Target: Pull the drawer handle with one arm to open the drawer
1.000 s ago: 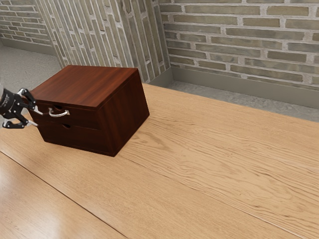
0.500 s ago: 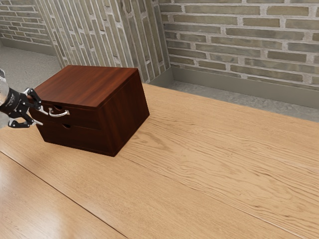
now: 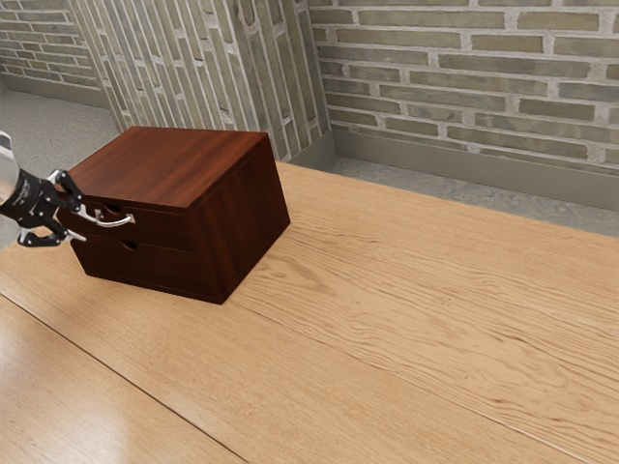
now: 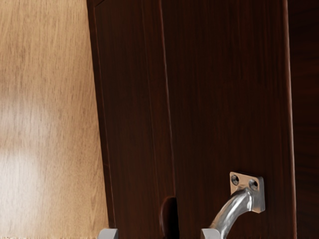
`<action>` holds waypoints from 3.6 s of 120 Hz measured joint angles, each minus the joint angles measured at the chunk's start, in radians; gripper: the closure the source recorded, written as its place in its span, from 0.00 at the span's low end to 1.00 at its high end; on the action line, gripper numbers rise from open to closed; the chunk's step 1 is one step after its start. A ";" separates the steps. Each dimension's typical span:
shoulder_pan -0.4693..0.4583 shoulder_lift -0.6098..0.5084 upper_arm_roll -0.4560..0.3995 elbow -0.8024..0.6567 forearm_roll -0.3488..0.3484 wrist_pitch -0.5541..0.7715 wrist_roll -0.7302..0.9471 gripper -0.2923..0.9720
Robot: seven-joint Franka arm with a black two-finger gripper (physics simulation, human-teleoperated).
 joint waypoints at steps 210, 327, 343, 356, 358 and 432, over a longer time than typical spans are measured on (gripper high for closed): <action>-0.048 0.000 0.033 -0.009 0.000 -0.019 0.005 0.75; -0.027 -0.072 0.055 -0.065 0.001 -0.104 0.028 0.76; -0.019 -0.098 0.056 -0.085 -0.001 -0.107 0.031 0.76; -0.022 -0.106 0.063 -0.097 0.000 -0.109 0.032 0.76; -0.022 -0.107 0.064 -0.099 0.000 -0.109 0.032 0.76; -0.008 -0.173 0.064 -0.165 0.000 -0.129 0.033 0.74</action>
